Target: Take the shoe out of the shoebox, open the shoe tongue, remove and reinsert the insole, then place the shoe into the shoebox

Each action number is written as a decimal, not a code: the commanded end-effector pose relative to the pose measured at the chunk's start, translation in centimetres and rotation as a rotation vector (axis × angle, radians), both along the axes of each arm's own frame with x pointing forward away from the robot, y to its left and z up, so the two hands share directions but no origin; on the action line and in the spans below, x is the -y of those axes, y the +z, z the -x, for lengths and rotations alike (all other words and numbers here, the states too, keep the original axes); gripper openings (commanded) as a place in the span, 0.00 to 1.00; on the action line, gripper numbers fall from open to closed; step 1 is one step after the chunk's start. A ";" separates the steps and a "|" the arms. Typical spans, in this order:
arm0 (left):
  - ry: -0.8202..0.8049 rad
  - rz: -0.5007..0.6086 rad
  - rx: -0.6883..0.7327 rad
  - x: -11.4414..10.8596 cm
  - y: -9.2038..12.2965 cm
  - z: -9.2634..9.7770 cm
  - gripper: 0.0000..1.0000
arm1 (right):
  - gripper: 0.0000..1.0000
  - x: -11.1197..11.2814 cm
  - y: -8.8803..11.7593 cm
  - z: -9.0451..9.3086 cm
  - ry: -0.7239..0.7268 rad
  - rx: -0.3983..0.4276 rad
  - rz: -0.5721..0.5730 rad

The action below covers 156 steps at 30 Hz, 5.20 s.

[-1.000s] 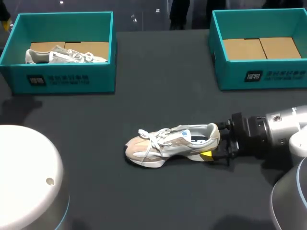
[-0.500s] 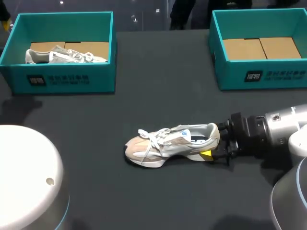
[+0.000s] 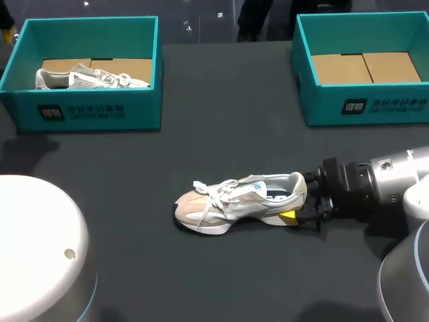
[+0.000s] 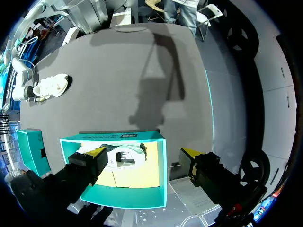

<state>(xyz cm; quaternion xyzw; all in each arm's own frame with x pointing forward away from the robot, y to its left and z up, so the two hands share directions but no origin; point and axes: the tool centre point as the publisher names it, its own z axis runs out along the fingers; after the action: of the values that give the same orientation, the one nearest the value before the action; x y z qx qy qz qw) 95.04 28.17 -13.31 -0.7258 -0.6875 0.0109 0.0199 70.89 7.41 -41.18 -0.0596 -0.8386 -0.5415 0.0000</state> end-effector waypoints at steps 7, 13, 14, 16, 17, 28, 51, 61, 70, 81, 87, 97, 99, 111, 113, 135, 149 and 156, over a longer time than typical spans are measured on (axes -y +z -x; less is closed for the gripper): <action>-0.001 -0.002 0.001 0.0 0.0 0.1 1.00 | 0.00 -0.2 -0.1 0.1 -0.003 0.002 0.003; 0.054 0.036 -0.003 0.5 -0.4 0.5 1.00 | 0.00 -0.2 -0.1 0.1 -0.003 0.002 0.003; 0.120 0.062 0.003 0.9 -0.5 0.8 1.00 | 0.00 -0.2 -0.1 0.1 -0.003 0.002 0.003; 0.251 0.114 -0.022 1.8 -0.4 1.3 1.00 | 0.00 -0.2 -0.1 0.1 -0.003 0.002 0.003; 0.328 0.130 -0.039 2.2 -0.3 1.5 1.00 | 0.00 -0.2 -0.1 0.1 -0.003 0.002 0.003; 0.944 0.072 0.051 6.1 0.0 4.1 1.00 | 0.00 -0.2 -0.1 0.1 -0.003 0.002 0.003; 1.191 0.013 -0.101 15.4 -2.4 8.8 1.00 | 0.00 -0.2 -0.1 0.1 -0.003 0.002 0.003; 1.191 0.013 -0.101 15.4 -2.4 8.8 1.00 | 0.00 -0.2 -0.1 0.1 -0.003 0.002 0.003; 1.191 0.013 -0.101 15.4 -2.4 8.8 1.00 | 0.00 -0.2 -0.1 0.1 -0.003 0.002 0.003; 1.539 0.030 -0.101 19.3 -4.0 13.5 1.00 | 0.00 -0.2 -0.1 0.1 -0.003 0.002 0.003; 1.794 -0.032 -0.091 22.0 -4.4 15.4 1.00 | 0.00 -0.2 -0.1 0.1 -0.003 0.002 0.003; 2.019 -0.126 -0.130 27.4 -7.0 18.8 1.00 | 0.00 -0.2 -0.1 0.1 -0.003 0.002 0.003; 2.051 -0.132 -0.151 28.6 -7.6 19.6 1.00 | 0.00 -0.2 -0.1 0.1 -0.003 0.002 0.003; 2.216 -0.111 -0.091 35.0 -10.4 22.9 1.00 | 0.00 -0.2 -0.1 0.1 -0.003 0.002 0.003; 2.256 -0.101 -0.074 36.1 -11.0 23.1 1.00 | 0.00 -0.2 -0.1 0.1 -0.003 0.002 0.003; 2.569 -0.180 -0.071 40.3 -11.4 25.9 1.00 | 0.00 -0.2 -0.1 0.1 -0.003 0.002 0.003; 3.070 -0.264 0.092 47.6 -14.1 26.1 1.00 | 0.00 -0.2 -0.1 0.1 -0.003 0.002 0.003; 3.070 -0.264 0.092 47.6 -14.1 26.1 1.00 | 0.00 -0.2 -0.1 0.1 -0.003 0.002 0.003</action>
<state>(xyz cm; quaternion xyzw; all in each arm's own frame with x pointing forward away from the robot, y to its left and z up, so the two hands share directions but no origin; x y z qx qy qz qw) 68.73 -18.68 -27.31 0.6666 -0.7430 -0.0442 0.0406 70.88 7.42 -41.17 -0.0598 -0.8383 -0.5419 -0.0006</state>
